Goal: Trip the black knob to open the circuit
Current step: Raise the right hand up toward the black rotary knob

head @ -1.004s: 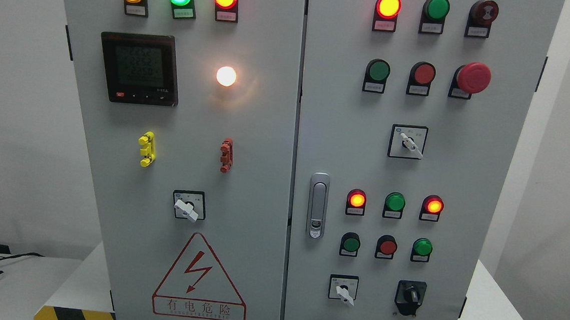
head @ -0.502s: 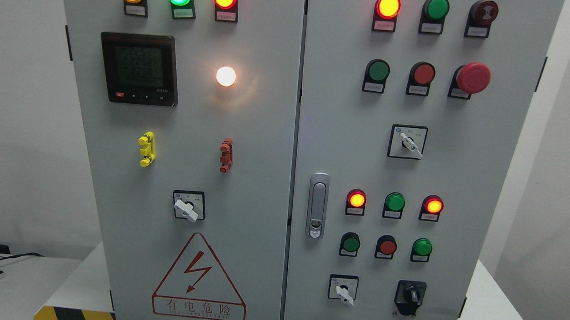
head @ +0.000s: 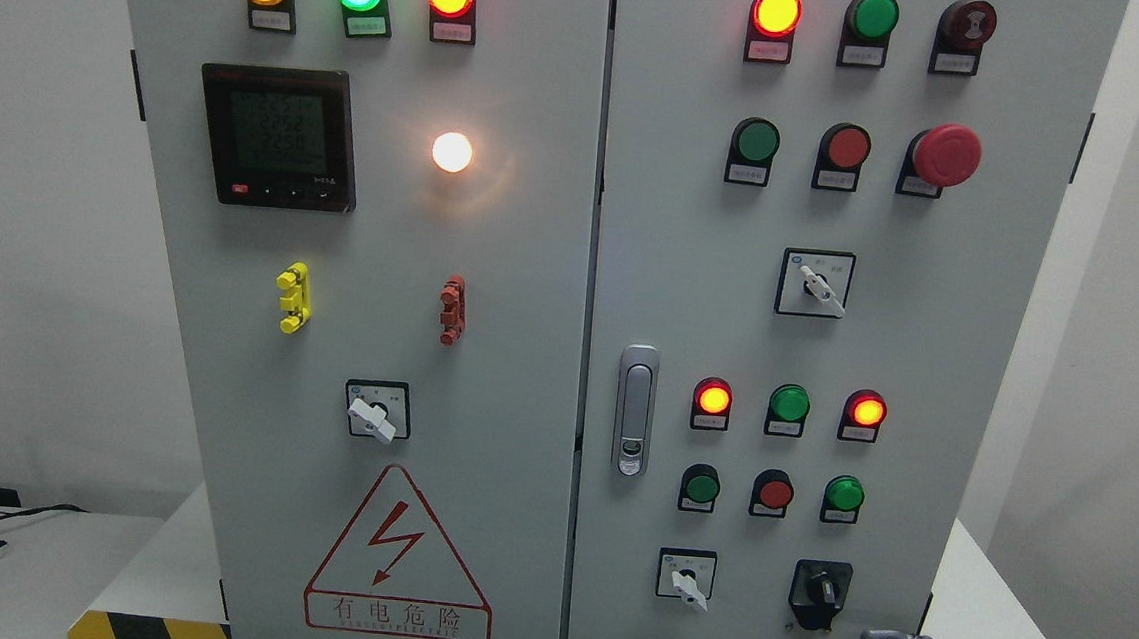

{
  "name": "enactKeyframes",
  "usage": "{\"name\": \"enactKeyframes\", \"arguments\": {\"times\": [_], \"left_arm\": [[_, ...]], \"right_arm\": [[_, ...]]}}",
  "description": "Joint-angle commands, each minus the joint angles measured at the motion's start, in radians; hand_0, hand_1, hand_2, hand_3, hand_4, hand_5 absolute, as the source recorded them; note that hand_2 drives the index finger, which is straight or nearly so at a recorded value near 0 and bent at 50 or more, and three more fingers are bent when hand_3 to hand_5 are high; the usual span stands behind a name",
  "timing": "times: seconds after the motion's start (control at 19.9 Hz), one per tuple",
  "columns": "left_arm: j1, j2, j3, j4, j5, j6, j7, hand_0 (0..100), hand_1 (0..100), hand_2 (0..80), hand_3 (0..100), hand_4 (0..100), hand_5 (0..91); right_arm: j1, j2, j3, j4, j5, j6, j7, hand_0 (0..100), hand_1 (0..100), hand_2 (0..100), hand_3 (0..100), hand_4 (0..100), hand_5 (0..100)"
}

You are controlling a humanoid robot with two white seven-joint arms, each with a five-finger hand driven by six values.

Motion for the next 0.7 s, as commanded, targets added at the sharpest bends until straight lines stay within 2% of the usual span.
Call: {"name": "enactKeyframes", "arguments": {"times": [0.0,0.65], "left_arm": [[0.000,0.000,0.000,0.000,-0.031,0.001,0.001,12,39,0.0,0,0,0.0],[0.000,0.000,0.000,0.000,-0.031,0.001,0.001,12,39,0.0,0,0,0.0]], "right_arm": [[-0.033,0.003,0.049,0.074,0.003,0.000,-0.002,33,66,43,100,100,96],[-0.062,0.012,0.054,0.099,0.003,-0.003,-0.004,36,66,43,100,100,95]]}}
